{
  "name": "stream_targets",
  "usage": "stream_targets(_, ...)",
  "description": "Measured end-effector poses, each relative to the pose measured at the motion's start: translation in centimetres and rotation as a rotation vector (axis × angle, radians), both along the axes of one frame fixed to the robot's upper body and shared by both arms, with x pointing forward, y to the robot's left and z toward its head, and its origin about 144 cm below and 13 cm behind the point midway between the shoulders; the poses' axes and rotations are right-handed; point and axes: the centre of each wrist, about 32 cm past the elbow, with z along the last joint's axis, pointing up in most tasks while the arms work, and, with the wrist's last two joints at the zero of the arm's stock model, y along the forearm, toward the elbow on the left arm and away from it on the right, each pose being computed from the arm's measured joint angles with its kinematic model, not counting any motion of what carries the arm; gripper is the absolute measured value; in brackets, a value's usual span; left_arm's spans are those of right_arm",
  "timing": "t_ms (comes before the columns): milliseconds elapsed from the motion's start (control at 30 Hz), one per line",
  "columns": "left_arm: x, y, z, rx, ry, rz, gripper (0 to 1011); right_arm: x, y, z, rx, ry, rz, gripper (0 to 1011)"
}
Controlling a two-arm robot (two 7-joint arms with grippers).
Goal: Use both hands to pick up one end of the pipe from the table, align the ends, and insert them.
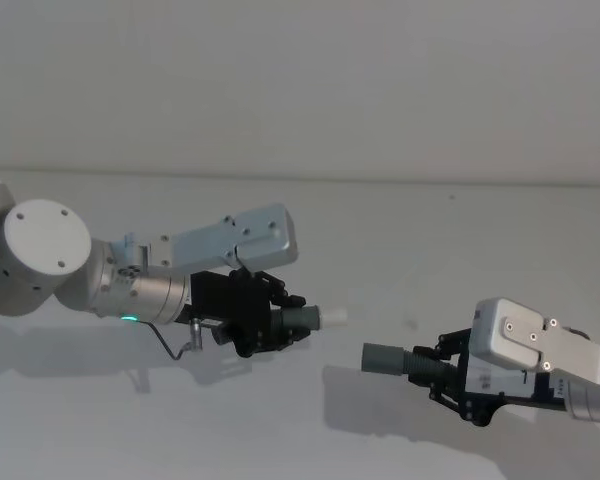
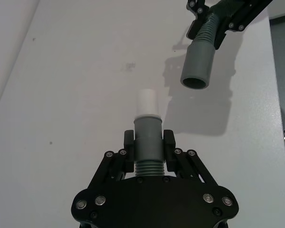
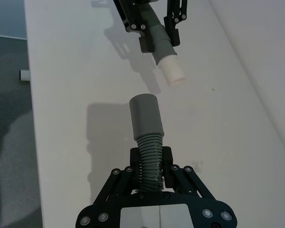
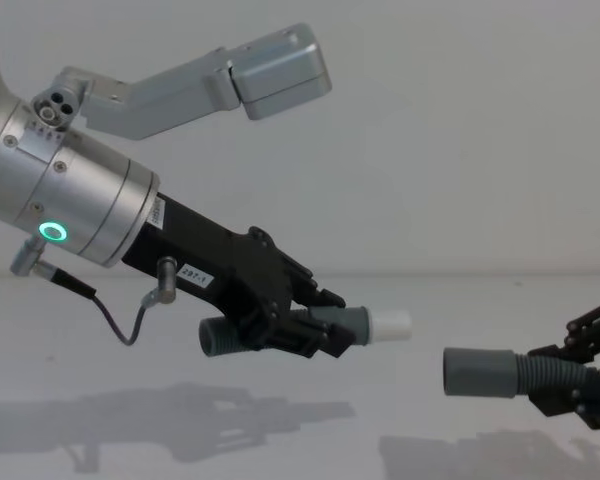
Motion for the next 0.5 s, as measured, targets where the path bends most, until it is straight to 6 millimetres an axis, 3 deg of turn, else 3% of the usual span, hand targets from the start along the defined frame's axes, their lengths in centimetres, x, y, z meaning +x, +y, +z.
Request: stream_targets(500,0.46,-0.18,-0.05,0.003,0.004,-0.016,341,0.85,0.21,-0.32,-0.005,0.010,-0.011,266)
